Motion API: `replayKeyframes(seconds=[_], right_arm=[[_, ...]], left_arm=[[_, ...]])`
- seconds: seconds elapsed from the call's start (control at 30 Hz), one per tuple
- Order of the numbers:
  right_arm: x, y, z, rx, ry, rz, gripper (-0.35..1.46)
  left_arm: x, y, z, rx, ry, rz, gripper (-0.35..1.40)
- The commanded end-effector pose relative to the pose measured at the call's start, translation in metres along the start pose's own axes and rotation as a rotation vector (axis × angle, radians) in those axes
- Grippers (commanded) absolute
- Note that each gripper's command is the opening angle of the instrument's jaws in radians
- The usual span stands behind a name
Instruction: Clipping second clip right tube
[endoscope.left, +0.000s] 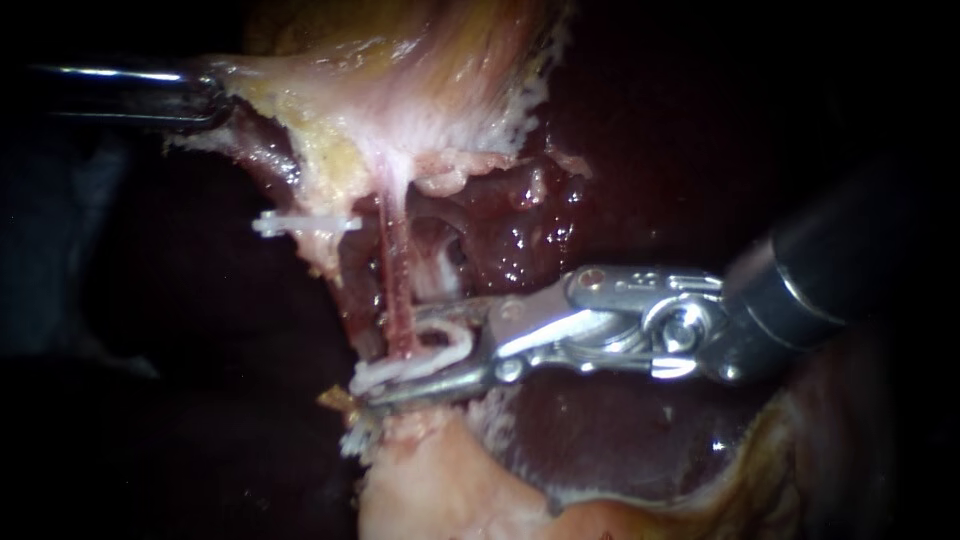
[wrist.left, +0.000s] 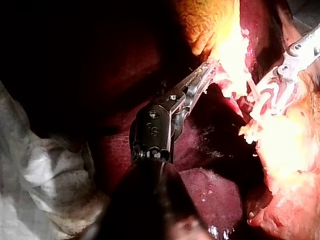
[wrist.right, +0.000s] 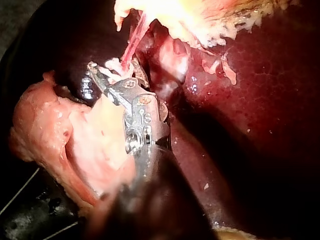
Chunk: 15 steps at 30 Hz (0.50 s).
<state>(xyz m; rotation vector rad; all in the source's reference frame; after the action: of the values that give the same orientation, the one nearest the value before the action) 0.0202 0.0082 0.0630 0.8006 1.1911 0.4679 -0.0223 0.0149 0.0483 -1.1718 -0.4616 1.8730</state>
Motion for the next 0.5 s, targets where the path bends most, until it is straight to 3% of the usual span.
replayKeyframes(seconds=[0.03, 0.23, 0.5], right_arm=[[0.0001, 0.0, 0.0003, 0.011, 0.004, 0.002, 0.49], [0.0004, 0.0004, 0.0018, 0.051, 0.037, 0.015, 0.49], [0.0, 0.0006, 0.0029, 0.058, 0.042, 0.019, 0.49]], left_arm=[[0.0, 0.0, 0.0, 0.0, 0.0, 0.0, -0.35], [0.0, 0.0, 0.0001, 0.001, 0.0, 0.0, -0.35], [-0.0001, 0.0001, 0.0001, 0.001, 0.0, 0.0, -0.35]])
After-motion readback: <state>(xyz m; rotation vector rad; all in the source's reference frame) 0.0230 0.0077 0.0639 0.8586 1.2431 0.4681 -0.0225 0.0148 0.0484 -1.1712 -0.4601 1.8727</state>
